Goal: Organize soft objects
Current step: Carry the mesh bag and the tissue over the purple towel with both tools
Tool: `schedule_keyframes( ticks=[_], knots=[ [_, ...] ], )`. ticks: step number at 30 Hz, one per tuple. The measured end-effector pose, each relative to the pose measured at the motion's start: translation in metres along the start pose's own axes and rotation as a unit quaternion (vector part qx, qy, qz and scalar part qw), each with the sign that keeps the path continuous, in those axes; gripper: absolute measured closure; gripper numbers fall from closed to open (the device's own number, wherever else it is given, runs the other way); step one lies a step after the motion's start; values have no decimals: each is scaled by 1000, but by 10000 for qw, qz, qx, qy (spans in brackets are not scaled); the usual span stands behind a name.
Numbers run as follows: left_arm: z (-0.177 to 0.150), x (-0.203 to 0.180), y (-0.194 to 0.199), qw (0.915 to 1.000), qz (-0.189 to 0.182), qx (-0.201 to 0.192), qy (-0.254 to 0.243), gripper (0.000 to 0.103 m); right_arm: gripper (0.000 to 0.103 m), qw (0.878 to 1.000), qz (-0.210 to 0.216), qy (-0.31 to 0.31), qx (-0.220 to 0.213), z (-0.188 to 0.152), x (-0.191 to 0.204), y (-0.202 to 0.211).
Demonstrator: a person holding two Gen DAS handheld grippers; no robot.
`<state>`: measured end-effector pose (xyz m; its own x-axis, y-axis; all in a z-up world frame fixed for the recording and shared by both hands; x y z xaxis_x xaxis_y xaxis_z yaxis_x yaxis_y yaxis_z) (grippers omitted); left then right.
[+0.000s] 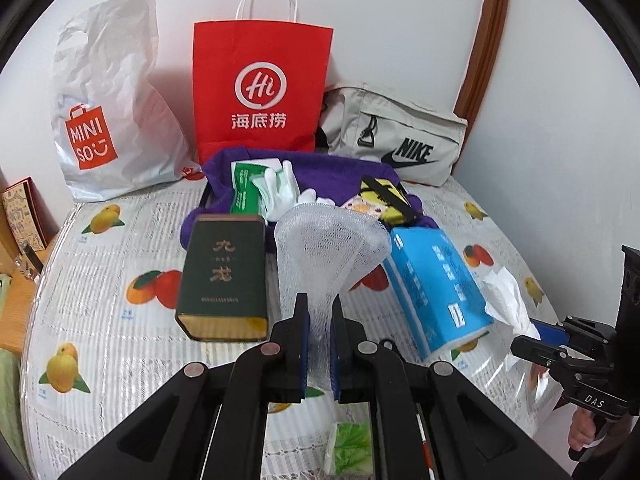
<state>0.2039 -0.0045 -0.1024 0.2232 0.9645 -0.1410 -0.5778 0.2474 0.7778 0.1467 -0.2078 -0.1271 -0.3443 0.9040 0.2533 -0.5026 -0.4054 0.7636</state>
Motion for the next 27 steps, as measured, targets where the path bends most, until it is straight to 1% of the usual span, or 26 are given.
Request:
schedule_keyframes(
  ticks=[6,12,20,27],
  knots=[
    [16,12,2,9999,29,-56,159,95,76,9999,-64,-63,-85,27,-7,-4],
    [38,25,0,9993,53,-117,356,95,76,9997,-112,-154,-158,60,-18,-17],
    [64,35,-25,9989,5,16,470,95,76,9994,-68,-304,-117,99,-34,-48],
    [87,39,-51,9983,-68,138,559,95,76,9995,-135,-273,60,131,-49,-80]
  ],
)
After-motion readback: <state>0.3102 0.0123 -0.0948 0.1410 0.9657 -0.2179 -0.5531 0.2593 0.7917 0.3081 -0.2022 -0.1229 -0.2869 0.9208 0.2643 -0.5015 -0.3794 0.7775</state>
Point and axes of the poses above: each gripper's, at about its wrist camera, not at the fingertips, and y roughly against the way its jaws point, x to its left, z to its top, the point moved 7 cm from there along -y, roughly the way its jaws point, and after that the axes turned 7 degrees about x, right-handed, at the moved point
